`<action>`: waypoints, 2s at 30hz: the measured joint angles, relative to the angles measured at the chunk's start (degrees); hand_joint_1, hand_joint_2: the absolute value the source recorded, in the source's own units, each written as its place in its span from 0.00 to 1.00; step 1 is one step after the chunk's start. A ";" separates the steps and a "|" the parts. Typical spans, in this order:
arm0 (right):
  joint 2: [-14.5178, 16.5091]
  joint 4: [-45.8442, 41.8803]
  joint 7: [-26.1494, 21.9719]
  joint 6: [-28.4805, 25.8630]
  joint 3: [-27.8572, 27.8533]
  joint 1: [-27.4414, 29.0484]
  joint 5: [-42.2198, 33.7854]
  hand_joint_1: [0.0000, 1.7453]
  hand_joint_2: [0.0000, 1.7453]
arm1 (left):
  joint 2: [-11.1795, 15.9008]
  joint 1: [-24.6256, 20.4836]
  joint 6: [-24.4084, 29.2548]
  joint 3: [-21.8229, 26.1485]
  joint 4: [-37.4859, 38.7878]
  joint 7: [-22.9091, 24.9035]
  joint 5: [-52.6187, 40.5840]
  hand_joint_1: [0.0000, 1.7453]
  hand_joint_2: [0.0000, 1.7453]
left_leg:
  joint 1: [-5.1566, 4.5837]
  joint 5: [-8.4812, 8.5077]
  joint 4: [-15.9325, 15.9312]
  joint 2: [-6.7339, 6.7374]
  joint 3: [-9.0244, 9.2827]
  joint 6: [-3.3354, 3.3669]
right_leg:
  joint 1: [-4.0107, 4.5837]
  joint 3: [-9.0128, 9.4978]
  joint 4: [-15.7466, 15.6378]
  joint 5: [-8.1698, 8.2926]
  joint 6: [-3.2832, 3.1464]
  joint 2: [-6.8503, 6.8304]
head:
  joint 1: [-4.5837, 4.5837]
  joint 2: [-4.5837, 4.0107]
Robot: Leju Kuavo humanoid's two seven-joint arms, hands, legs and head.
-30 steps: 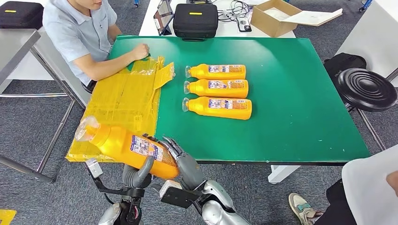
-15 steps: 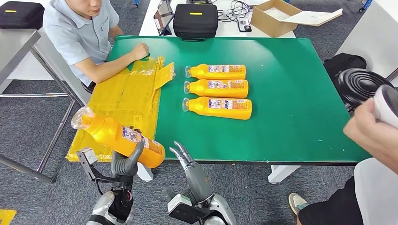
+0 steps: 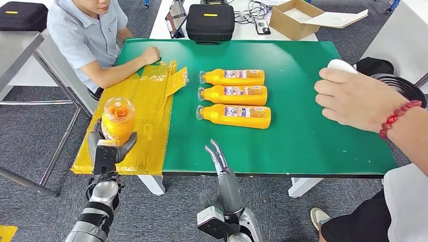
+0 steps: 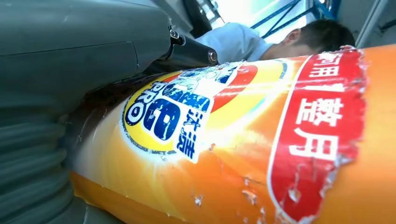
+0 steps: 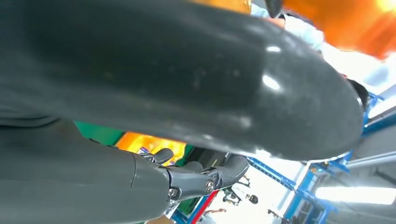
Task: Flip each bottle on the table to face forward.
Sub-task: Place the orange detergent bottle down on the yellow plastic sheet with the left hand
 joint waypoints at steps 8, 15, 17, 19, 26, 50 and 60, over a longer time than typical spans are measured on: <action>-0.90 -1.98 0.00 -0.20 1.17 0.04 -2.49 0.00 0.00 | 1.15 -5.97 6.56 3.02 10.09 3.33 -32.46 1.00 1.00 | 0.00 0.00 0.00 -0.02 -0.04 0.00 | 0.00 -0.02 0.01 0.00 0.00 0.00 | 0.01 0.00; -1.77 -2.27 0.00 -1.32 2.73 -0.07 -3.90 0.00 0.00 | 1.65 -12.35 6.80 10.67 21.91 9.67 -48.58 1.00 1.00 | 0.01 0.02 0.00 -0.02 -0.02 -0.04 | 0.01 -0.04 0.01 0.01 0.00 0.01 | 0.02 0.00; -1.94 -2.27 0.00 -2.01 3.37 -0.22 -4.29 0.00 0.00 | 2.19 -14.32 6.82 11.08 26.17 13.99 -52.56 1.00 1.00 | 0.02 0.03 0.00 -0.01 -0.03 -0.04 | 0.02 -0.03 0.02 0.01 0.00 0.01 | 0.00 0.00; -2.09 -2.27 0.00 -2.26 3.88 -0.39 -4.82 0.00 0.00 | 2.85 -15.87 6.83 10.64 29.52 19.75 -58.99 1.00 1.00 | 0.03 0.03 0.00 0.00 -0.03 -0.05 | 0.03 -0.03 0.03 0.01 0.00 0.02 | 0.00 0.00; -2.32 -2.23 0.00 -1.37 4.38 -0.72 -6.15 0.00 0.00 | 4.04 -19.61 0.74 8.96 38.39 28.81 -64.19 1.00 1.00 | 0.01 0.03 0.00 -0.04 -0.04 -0.05 | 0.00 -0.02 0.03 0.01 0.00 0.00 | 0.01 0.00; -1.49 -1.82 0.00 1.65 3.03 -0.54 -5.15 0.00 0.00 | 1.73 -23.57 -18.27 9.40 41.82 16.96 -53.90 0.00 1.00 | -0.01 0.08 -0.01 -0.38 0.21 -0.09 | -0.02 0.33 0.01 -0.02 -0.01 -0.31 | 0.00 0.00; -0.02 -1.27 0.00 3.02 1.55 0.04 -3.91 0.00 0.00 | 0.58 -24.12 -35.55 7.03 39.67 8.02 -48.19 0.00 0.25 | 0.00 0.09 -0.03 -0.35 0.60 -0.09 | -0.01 0.70 0.00 -0.02 -0.02 -0.32 | -0.01 0.00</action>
